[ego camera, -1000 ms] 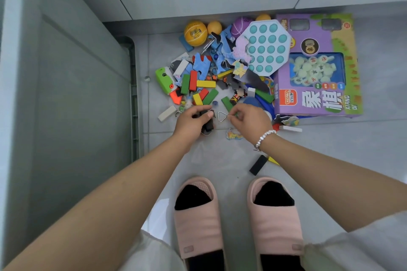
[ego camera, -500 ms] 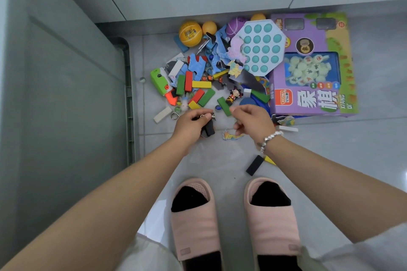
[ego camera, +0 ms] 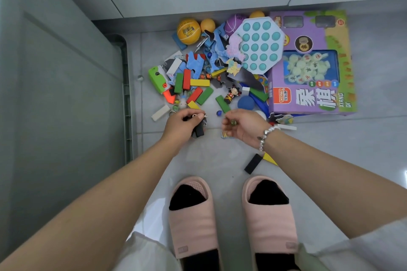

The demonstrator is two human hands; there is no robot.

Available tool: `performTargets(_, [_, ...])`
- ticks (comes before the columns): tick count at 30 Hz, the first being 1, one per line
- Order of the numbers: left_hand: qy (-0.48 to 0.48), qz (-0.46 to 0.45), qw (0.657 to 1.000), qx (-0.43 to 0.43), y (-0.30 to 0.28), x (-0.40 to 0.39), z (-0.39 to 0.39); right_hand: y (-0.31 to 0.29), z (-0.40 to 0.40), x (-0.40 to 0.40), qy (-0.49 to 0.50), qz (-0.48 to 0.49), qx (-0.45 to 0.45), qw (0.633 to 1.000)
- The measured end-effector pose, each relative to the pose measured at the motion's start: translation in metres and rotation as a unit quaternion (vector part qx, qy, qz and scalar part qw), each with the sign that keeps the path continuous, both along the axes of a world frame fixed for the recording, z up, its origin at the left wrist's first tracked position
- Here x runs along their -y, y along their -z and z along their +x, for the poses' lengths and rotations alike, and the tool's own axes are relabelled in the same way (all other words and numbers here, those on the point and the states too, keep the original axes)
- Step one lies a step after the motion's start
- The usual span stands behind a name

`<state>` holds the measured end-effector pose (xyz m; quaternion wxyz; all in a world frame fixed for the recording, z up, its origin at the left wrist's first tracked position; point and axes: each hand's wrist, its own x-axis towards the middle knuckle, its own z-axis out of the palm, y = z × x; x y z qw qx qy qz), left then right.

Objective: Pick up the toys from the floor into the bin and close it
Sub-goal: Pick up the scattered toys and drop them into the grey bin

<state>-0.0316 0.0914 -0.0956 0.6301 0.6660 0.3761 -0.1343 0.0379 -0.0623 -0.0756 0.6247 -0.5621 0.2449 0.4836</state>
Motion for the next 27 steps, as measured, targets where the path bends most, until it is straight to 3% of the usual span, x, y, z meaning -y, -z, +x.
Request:
performTargets(1, [-0.007,0.006,1.000,-0.003,0.001,-0.003,-0.002,0.002,0.001,-0.004,-0.067,-0.063,0.071,0.993])
performTargets(2, [-0.011,0.009,1.000,-0.006,0.001,-0.006,-0.004,0.006,0.002,-0.008,-0.155,-0.140,0.168,0.963])
performTargets(4, [-0.014,0.008,1.000,-0.008,0.003,-0.009,-0.007,0.012,0.000,-0.013,-0.286,-0.240,0.344,0.862])
performTargets(5, [-0.015,0.007,1.000,-0.008,0.004,-0.010,-0.009,0.013,-0.002,-0.015,-0.322,-0.258,0.384,0.826])
performTargets(8, [-0.016,0.007,1.000,-0.006,0.002,-0.009,-0.009,0.016,-0.002,-0.022,-0.416,-0.299,0.416,0.751])
performTargets(14, [-0.013,0.007,1.000,-0.006,0.000,-0.005,-0.006,0.019,0.002,-0.026,-0.463,-0.330,0.433,0.700])
performTargets(16, [-0.012,0.007,1.000,-0.004,-0.001,-0.005,-0.006,0.020,0.002,-0.026,-0.428,-0.314,0.424,0.734])
performTargets(19, [-0.018,0.004,1.000,-0.001,-0.003,-0.007,-0.003,0.018,-0.001,-0.022,-0.293,-0.267,0.367,0.842])
performTargets(22, [-0.039,-0.007,0.999,-0.006,-0.009,-0.006,0.003,0.012,-0.005,-0.019,-0.120,-0.156,0.182,0.963])
performTargets(23, [-0.042,-0.014,0.999,-0.006,-0.010,-0.006,0.005,0.009,-0.005,-0.018,-0.053,-0.106,0.106,0.987])
performTargets(27, [0.019,-0.050,0.999,0.004,-0.021,0.002,0.015,0.003,-0.003,-0.014,0.069,0.018,-0.052,0.996])
